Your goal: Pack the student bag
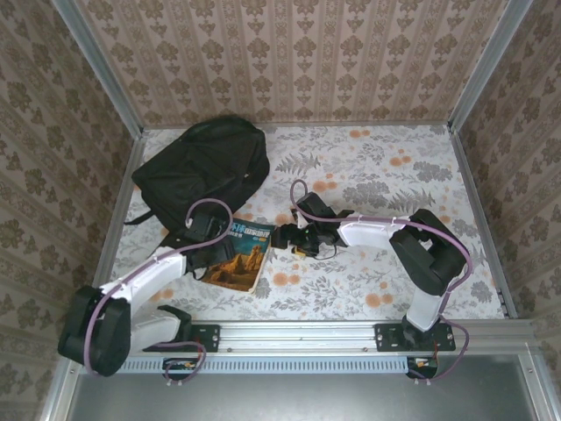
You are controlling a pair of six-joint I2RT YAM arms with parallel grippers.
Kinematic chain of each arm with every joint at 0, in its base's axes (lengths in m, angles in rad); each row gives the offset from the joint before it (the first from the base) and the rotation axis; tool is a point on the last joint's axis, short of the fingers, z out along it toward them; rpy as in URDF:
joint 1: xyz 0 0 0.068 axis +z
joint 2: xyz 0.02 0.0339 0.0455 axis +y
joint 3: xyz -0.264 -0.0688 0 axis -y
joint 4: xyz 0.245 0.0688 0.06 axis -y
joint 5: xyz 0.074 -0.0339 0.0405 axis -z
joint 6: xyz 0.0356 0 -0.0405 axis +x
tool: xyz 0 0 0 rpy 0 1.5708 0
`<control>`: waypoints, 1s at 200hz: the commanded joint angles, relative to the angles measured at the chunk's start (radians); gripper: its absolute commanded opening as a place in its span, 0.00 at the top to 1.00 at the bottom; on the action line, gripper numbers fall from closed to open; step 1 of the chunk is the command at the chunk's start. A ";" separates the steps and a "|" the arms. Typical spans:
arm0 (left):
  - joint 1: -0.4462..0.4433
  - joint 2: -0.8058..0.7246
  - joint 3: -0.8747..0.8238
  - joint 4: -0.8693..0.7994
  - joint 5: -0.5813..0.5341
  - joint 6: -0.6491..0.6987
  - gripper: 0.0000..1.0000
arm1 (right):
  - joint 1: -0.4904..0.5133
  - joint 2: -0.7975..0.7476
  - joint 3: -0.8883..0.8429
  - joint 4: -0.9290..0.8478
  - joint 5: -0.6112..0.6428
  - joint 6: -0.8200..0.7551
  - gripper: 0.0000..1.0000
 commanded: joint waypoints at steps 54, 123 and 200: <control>-0.078 0.188 -0.006 0.266 0.342 0.027 0.23 | -0.005 0.040 -0.019 0.051 -0.035 0.025 0.20; -0.228 0.314 0.071 0.319 0.471 0.042 0.26 | -0.042 0.093 -0.070 0.221 -0.106 0.155 0.21; -0.259 0.346 0.117 0.310 0.544 0.066 0.28 | -0.091 0.075 -0.195 0.615 -0.180 0.444 0.54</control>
